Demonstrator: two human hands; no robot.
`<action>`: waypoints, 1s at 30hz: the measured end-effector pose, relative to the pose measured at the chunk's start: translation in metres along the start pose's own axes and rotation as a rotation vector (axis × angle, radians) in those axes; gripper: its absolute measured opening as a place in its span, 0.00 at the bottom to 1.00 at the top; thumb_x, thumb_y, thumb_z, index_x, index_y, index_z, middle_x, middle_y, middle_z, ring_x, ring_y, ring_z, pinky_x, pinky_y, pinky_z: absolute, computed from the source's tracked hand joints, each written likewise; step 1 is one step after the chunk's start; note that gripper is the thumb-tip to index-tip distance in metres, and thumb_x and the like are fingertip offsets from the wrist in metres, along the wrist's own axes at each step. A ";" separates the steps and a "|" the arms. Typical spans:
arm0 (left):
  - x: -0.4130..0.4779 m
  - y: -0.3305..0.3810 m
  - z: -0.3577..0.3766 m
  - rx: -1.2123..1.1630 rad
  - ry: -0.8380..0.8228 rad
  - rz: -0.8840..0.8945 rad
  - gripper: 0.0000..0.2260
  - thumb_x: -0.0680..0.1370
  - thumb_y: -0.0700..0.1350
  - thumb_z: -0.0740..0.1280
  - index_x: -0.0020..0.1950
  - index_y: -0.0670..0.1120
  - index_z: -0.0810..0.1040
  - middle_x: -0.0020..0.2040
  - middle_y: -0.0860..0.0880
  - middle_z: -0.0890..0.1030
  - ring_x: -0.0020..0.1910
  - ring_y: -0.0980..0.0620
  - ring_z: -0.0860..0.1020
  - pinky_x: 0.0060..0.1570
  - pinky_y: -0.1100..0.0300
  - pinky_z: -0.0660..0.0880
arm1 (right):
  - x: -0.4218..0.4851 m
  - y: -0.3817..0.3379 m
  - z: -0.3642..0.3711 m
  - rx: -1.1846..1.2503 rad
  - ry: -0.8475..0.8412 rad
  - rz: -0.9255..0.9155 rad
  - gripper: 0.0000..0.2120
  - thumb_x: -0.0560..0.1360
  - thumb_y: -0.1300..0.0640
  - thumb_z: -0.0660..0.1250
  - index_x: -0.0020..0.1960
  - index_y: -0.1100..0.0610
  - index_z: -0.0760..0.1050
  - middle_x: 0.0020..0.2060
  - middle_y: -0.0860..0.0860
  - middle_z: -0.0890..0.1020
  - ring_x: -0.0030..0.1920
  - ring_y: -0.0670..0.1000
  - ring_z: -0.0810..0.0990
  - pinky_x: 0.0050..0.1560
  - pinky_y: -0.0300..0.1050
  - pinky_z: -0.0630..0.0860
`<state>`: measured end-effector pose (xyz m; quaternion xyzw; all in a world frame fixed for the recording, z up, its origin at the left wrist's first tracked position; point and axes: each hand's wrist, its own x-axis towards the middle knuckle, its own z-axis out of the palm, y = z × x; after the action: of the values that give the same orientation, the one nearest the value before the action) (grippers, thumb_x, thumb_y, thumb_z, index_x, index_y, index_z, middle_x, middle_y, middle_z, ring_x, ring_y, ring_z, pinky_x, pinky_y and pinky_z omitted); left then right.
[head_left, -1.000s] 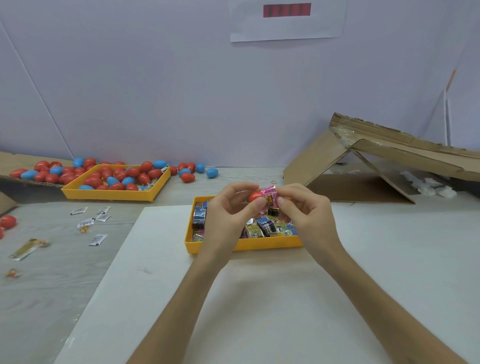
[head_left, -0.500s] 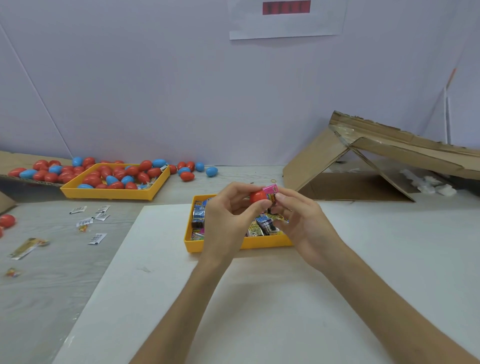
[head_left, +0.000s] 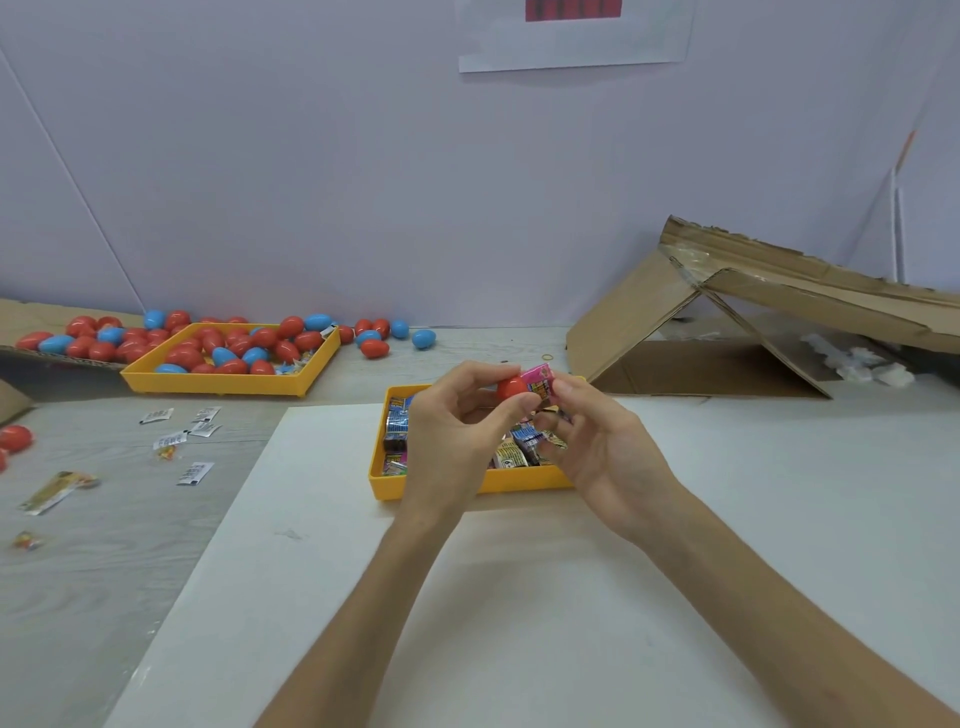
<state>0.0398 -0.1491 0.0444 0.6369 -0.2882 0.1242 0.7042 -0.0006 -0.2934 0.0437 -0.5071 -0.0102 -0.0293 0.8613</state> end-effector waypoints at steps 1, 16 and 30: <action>0.000 -0.001 0.000 0.005 0.002 -0.001 0.10 0.71 0.44 0.77 0.51 0.52 0.82 0.44 0.58 0.86 0.44 0.57 0.85 0.45 0.68 0.79 | 0.001 0.001 0.000 -0.017 0.004 -0.010 0.09 0.73 0.52 0.72 0.52 0.51 0.85 0.45 0.49 0.83 0.43 0.47 0.78 0.44 0.40 0.75; 0.003 -0.002 -0.003 -0.406 0.033 -0.384 0.06 0.79 0.39 0.69 0.53 0.40 0.83 0.50 0.40 0.86 0.50 0.45 0.85 0.47 0.59 0.82 | -0.002 0.007 0.001 -0.487 0.090 -0.485 0.12 0.75 0.62 0.70 0.55 0.51 0.84 0.48 0.47 0.84 0.39 0.45 0.81 0.44 0.36 0.77; 0.004 -0.007 -0.008 -0.748 -0.084 -0.594 0.13 0.76 0.41 0.70 0.61 0.43 0.80 0.58 0.43 0.84 0.57 0.47 0.84 0.52 0.60 0.81 | 0.000 0.003 -0.002 -0.540 0.154 -0.528 0.10 0.74 0.58 0.76 0.51 0.44 0.84 0.47 0.49 0.86 0.42 0.47 0.83 0.43 0.38 0.79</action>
<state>0.0483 -0.1432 0.0408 0.3991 -0.1466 -0.2205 0.8778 -0.0005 -0.2934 0.0397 -0.6919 -0.0676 -0.2900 0.6578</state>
